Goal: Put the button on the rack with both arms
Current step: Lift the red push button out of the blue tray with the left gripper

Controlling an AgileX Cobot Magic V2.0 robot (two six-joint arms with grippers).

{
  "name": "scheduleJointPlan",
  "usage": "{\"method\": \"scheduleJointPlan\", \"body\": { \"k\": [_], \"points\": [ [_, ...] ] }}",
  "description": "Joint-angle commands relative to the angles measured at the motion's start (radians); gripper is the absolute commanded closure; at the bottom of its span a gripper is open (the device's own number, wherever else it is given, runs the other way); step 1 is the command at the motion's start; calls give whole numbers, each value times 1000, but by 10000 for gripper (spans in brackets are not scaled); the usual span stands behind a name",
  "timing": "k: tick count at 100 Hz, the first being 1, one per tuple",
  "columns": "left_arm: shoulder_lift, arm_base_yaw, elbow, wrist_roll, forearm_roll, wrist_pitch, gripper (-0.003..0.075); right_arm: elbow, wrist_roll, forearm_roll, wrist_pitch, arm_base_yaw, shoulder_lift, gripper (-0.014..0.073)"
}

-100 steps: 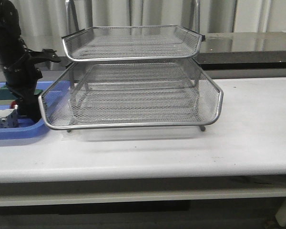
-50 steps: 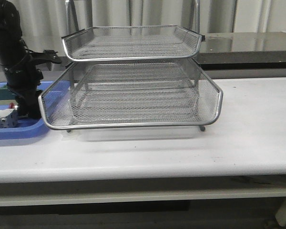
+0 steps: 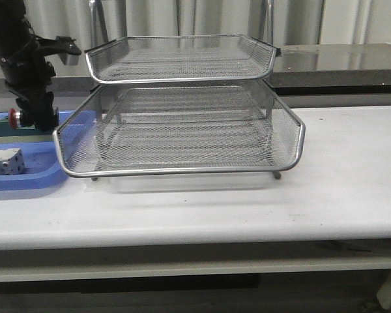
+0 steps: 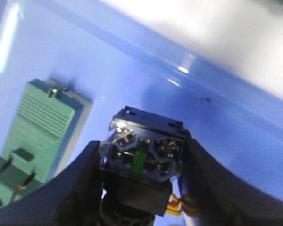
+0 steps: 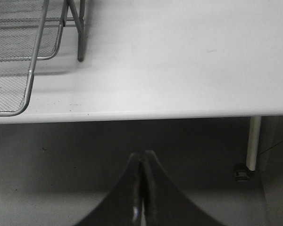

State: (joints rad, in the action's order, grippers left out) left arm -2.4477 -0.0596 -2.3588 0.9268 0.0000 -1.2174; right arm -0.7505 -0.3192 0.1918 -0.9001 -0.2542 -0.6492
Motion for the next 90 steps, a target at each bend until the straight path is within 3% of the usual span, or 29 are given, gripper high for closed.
{"method": "scheduleJointPlan", "body": {
  "k": [1, 46, 90],
  "points": [
    [93, -1, -84, -31, -36, -59, 716, -29, 0, 23, 55, 4, 2, 662],
    [265, -1, -83, -188, -37, -59, 716, -29, 0, 23, 55, 4, 2, 662],
    [573, -5, 235, -216, -55, -59, 716, -29, 0, 23, 55, 4, 2, 662]
  ]
}}
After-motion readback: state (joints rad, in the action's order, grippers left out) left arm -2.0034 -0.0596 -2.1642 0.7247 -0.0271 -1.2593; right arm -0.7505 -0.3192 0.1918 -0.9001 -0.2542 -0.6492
